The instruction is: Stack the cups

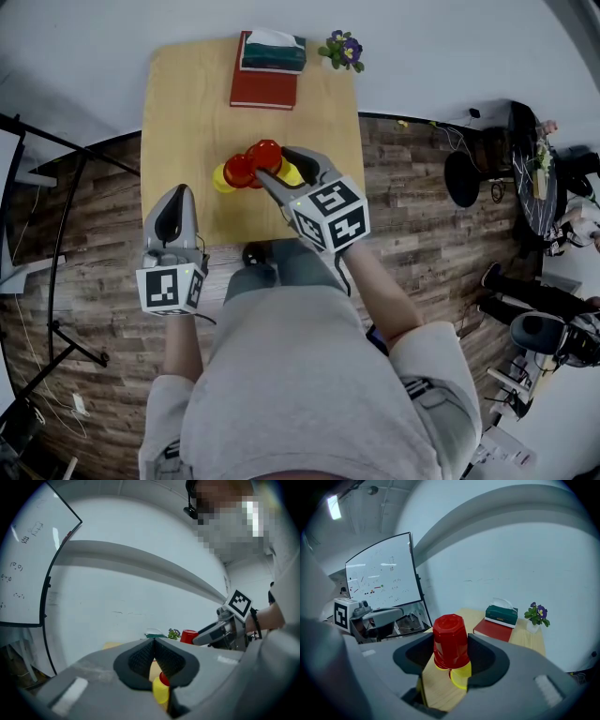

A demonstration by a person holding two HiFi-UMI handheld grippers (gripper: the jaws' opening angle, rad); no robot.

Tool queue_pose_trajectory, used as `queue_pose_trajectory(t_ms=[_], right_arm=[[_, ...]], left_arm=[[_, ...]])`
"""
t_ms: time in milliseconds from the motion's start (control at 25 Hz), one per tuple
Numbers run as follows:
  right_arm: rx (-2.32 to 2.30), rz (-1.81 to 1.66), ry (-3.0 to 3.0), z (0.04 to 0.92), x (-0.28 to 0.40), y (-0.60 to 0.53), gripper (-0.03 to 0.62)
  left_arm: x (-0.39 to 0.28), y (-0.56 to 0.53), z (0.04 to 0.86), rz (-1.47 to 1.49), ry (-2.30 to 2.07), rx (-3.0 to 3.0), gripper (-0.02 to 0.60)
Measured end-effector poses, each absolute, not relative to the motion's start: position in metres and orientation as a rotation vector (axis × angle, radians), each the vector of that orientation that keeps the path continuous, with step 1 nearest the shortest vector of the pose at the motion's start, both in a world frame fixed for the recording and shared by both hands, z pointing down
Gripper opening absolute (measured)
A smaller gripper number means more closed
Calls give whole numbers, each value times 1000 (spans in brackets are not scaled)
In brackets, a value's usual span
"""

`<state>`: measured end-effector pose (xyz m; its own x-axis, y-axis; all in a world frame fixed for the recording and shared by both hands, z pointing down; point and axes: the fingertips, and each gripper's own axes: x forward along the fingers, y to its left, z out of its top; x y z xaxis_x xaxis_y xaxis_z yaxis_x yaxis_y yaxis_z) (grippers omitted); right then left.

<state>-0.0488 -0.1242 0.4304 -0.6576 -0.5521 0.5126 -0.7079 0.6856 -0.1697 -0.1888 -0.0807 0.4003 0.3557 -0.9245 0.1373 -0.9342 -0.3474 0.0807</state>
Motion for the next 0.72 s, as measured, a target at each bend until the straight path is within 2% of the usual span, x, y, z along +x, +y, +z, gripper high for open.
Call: queue_pose_trajectory(t_ms=[600, 720], right_arm=[[1065, 448, -2542, 416, -47, -119, 250], [1141, 395, -2580, 403, -39, -116, 219]], left_arm=[[-193, -76, 399, 86, -1686, 2483, 5], [-192, -76, 395, 72, -1680, 2496, 5]])
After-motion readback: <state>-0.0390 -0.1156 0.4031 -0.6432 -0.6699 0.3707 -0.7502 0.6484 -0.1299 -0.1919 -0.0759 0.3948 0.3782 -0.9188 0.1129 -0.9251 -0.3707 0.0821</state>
